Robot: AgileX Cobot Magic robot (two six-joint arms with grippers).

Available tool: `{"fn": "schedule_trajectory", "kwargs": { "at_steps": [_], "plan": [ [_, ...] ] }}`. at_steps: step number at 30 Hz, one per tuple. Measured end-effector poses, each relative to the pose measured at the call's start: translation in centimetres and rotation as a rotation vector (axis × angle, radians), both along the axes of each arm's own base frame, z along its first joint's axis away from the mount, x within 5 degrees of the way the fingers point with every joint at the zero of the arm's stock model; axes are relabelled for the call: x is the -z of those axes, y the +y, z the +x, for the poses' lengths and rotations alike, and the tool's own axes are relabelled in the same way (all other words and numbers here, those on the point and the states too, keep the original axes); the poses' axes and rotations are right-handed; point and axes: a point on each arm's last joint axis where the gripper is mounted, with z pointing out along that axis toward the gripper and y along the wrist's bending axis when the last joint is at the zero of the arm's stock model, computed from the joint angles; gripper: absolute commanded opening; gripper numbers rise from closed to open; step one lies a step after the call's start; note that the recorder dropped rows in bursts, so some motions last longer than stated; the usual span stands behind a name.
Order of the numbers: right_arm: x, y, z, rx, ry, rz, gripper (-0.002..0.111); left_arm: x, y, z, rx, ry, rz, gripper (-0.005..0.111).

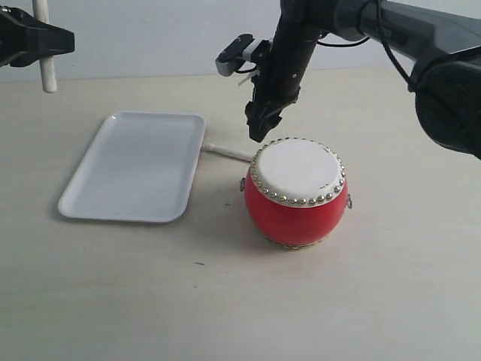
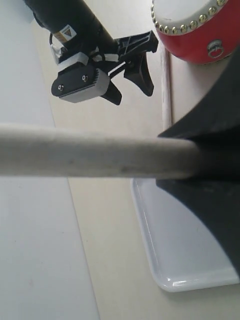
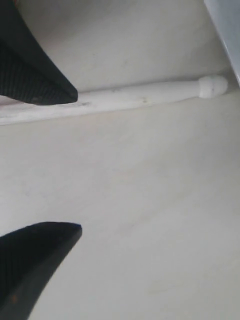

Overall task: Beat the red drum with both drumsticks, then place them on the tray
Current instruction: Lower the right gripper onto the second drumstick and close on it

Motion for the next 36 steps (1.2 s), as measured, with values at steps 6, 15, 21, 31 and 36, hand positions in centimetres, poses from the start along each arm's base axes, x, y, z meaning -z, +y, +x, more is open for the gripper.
{"fn": "schedule_trajectory", "kwargs": {
  "at_steps": [6, 15, 21, 31, 36],
  "plan": [
    [1.5, 0.1, 0.1, 0.005, 0.025, -0.010, 0.064, 0.0, 0.0, 0.0, 0.000, 0.000, 0.000, 0.000],
    [1.4, 0.9, -0.3, -0.022, 0.021, -0.010, 0.064, 0.0, 0.0, 0.0, 0.000, 0.000, 0.000, 0.000],
    [1.4, 1.5, -0.6, -0.035, 0.021, -0.010, 0.063, 0.0, 0.0, 0.0, 0.000, 0.000, 0.000, 0.000],
    [2.0, 1.7, -1.0, -0.066, 0.009, -0.082, 0.063, 0.0, 0.0, 0.0, 0.000, 0.000, 0.000, 0.000],
    [2.1, 1.8, -1.0, -0.071, 0.007, -0.092, 0.063, 0.0, 0.0, 0.0, 0.000, 0.000, 0.000, 0.000]
  ]
}}
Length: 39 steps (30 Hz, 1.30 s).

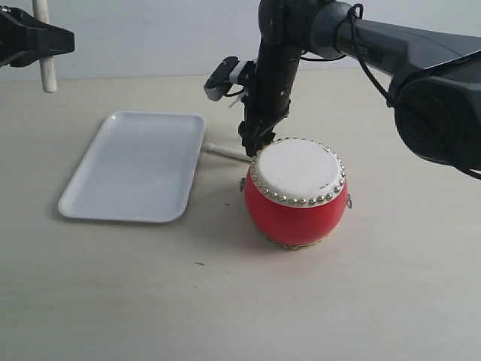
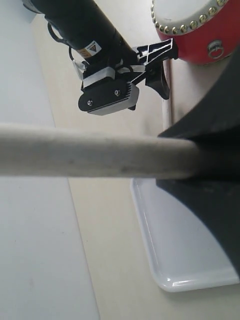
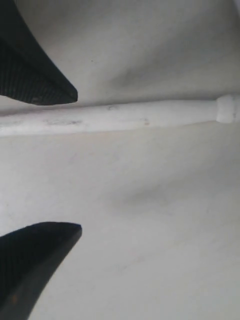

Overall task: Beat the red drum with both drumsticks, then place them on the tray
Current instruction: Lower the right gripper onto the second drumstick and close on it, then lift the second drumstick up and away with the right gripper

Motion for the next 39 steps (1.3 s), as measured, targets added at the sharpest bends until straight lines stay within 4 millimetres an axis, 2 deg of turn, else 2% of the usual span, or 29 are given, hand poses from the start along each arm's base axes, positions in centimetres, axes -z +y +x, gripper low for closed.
{"fn": "schedule_trajectory", "kwargs": {
  "at_steps": [8, 12, 17, 20, 21, 39],
  "plan": [
    [1.3, 0.0, 0.0, -0.003, 0.020, -0.017, 0.063, 0.0, 0.0, 0.0, 0.000, 0.000, 0.000, 0.000],
    [1.8, -0.1, 0.0, -0.004, 0.028, -0.022, 0.055, 0.0, 0.0, 0.0, 0.001, -0.001, 0.001, 0.000],
    [2.0, -0.3, 0.1, -0.010, 0.017, -0.050, 0.018, 0.0, 0.0, 0.0, 0.001, -0.001, 0.001, 0.000],
    [2.0, -0.4, 0.2, -0.014, 0.010, -0.064, 0.002, 0.0, 0.0, 0.0, 0.001, -0.001, 0.001, 0.000],
    [2.0, -0.4, 0.2, -0.014, 0.009, -0.065, 0.000, 0.0, 0.0, 0.0, 0.002, -0.002, 0.003, 0.000],
    [1.9, -0.5, 0.3, -0.019, -0.001, -0.077, 0.000, 0.0, 0.0, 0.0, 0.002, -0.002, 0.003, 0.000]
  ]
}}
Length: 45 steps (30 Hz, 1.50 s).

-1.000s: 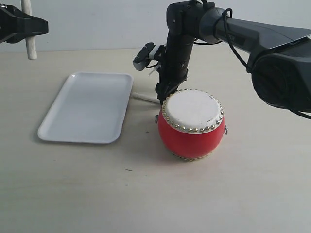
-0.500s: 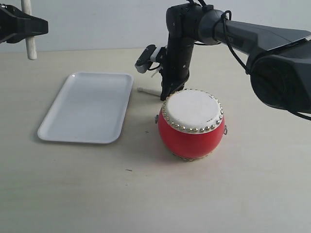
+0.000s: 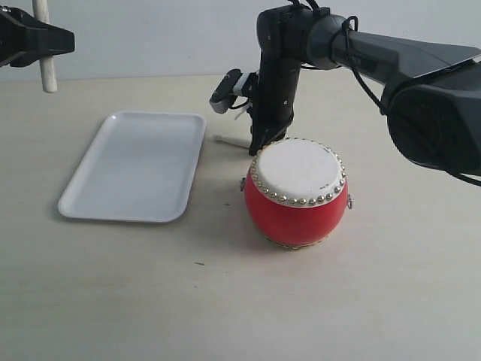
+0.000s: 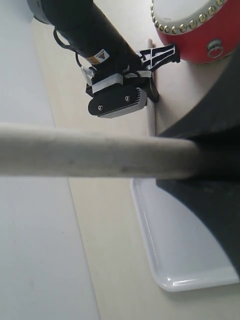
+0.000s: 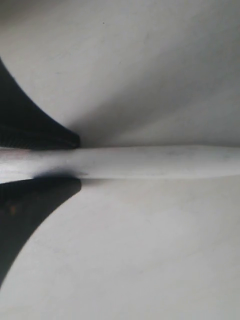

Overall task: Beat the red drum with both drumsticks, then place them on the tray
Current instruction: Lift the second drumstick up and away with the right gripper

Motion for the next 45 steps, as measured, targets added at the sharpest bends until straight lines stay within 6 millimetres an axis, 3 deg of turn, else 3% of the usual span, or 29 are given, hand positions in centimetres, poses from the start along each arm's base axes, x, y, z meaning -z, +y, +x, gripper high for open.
{"fn": "schedule_trajectory", "kwargs": {
  "at_steps": [13, 27, 37, 40, 45],
  "plan": [
    [-2.9, -0.1, 0.0, -0.002, -0.053, 0.015, 0.000, 0.0, 0.0, 0.0, 0.000, 0.000, 0.000, 0.000],
    [-13.5, -0.8, -1.2, 0.148, -0.227, 0.128, 0.000, 0.0, 0.0, 0.0, 0.000, 0.000, 0.000, 0.000],
    [-17.9, -2.8, -1.9, 0.421, -0.264, 0.233, 0.000, 0.0, -0.3, -0.3, 0.041, 0.009, -0.018, 0.000],
    [-19.4, -4.2, -2.8, 0.468, -0.259, 0.252, 0.000, 0.3, -0.8, -0.3, 0.027, 0.006, 0.007, 0.000],
    [-21.6, -6.3, -6.2, 0.474, -0.235, 0.239, 0.000, 2.1, -0.9, 0.2, -0.213, -0.041, 0.206, 0.000]
  ]
}}
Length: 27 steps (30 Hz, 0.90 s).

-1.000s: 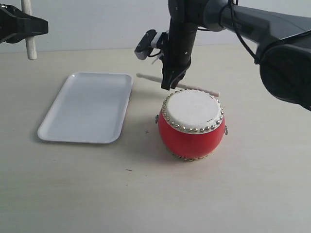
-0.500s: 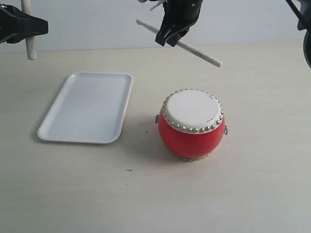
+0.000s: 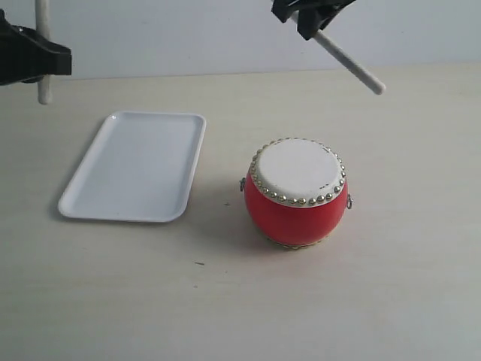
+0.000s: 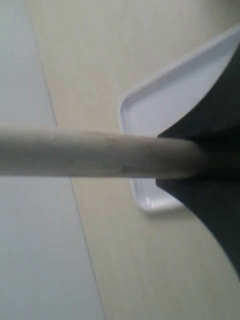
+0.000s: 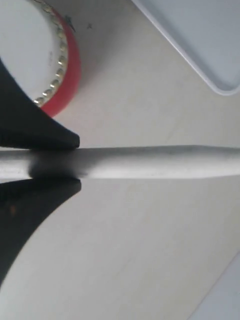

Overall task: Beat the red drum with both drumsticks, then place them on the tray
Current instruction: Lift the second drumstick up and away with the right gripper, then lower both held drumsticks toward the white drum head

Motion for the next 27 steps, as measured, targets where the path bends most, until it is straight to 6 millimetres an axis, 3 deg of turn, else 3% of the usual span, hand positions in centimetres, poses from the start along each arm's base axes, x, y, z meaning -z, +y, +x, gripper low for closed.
{"fn": "schedule_trajectory", "kwargs": {
  "at_steps": [5, 11, 15, 18, 27],
  "plan": [
    [-2.3, -1.7, -3.6, -0.001, 0.002, 0.023, 0.000, 0.9, -0.4, -0.5, -0.162, -0.059, 0.210, 0.000],
    [-3.3, -2.8, -7.7, 0.015, 0.041, 0.080, 0.000, 1.5, -2.6, -2.0, -0.189, 0.085, 0.324, 0.000],
    [-2.2, -3.5, -9.9, 0.046, 0.105, 0.088, 0.000, 1.1, -4.4, -3.7, -0.172, 0.321, 0.364, 0.000],
    [-0.5, -4.0, -11.1, 0.066, 0.170, 0.071, 0.000, 1.4, -6.5, -5.3, -0.049, 0.449, 0.355, 0.000],
    [4.3, -5.6, -15.0, 0.102, 0.344, 0.001, 0.000, 1.2, -12.7, -9.9, 0.284, 0.521, 0.404, 0.000]
  ]
}}
